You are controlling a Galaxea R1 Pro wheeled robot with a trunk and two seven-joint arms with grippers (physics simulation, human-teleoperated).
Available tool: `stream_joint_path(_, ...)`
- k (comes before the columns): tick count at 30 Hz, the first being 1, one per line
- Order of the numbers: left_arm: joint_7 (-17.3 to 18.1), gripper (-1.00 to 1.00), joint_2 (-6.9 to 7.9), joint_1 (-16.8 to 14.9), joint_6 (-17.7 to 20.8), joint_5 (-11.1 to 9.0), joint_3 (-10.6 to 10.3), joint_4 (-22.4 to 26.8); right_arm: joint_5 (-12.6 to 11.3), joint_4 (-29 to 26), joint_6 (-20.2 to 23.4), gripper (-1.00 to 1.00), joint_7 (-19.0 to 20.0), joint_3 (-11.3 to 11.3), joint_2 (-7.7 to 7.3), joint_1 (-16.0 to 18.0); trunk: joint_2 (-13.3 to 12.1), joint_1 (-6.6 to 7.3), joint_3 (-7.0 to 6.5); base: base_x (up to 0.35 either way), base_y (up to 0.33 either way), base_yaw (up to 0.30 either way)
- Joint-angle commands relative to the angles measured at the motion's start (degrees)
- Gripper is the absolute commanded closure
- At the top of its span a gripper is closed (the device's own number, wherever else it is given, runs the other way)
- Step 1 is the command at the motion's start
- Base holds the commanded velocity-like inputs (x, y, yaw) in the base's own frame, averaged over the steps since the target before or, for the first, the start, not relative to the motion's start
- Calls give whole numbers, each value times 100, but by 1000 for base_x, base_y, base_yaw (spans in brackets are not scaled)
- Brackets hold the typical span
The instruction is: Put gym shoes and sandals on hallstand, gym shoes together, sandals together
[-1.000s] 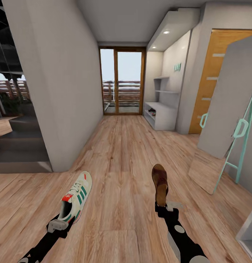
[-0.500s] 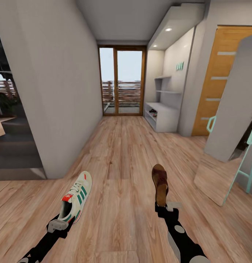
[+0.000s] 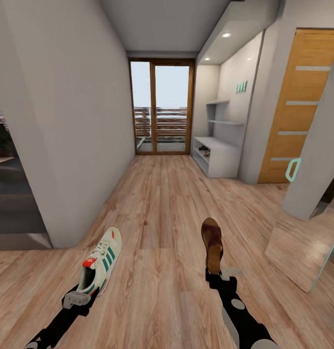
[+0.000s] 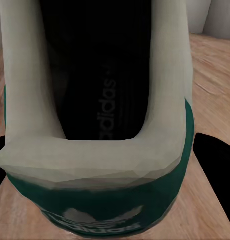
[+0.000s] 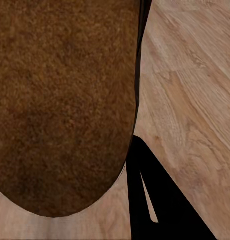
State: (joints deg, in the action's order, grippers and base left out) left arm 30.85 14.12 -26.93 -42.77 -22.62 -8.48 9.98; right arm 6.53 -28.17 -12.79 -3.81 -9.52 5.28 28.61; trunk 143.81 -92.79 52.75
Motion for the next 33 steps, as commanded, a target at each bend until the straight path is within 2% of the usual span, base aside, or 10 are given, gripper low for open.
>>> stream_joint_path(1,26,100,1,-5,-12,-67,-34,-4,40,9,-13,100,-8,-33,7,5,2,-2,6,343,0,0)
stream_joint_path(4,22,100,-27,-5,-12,-67,-37,-4,15,219,-17,100,-12,-42,-1,5,2,-2,6,343,0,0)
stream_joint_path(9,18,100,-71,-6,-12,-66,-39,-5,-8,939,-21,100,-11,-58,12,5,2,-2,6,343,0,0)
stream_joint_path(12,18,100,-74,-5,-12,-65,-39,-5,-16,1069,-21,100,-14,-59,18,5,2,-2,6,343,0,0)
stream_joint_path(33,17,100,-76,-5,-12,-61,-39,-5,-19,1147,-21,100,-15,-59,26,5,2,-2,6,343,0,0)
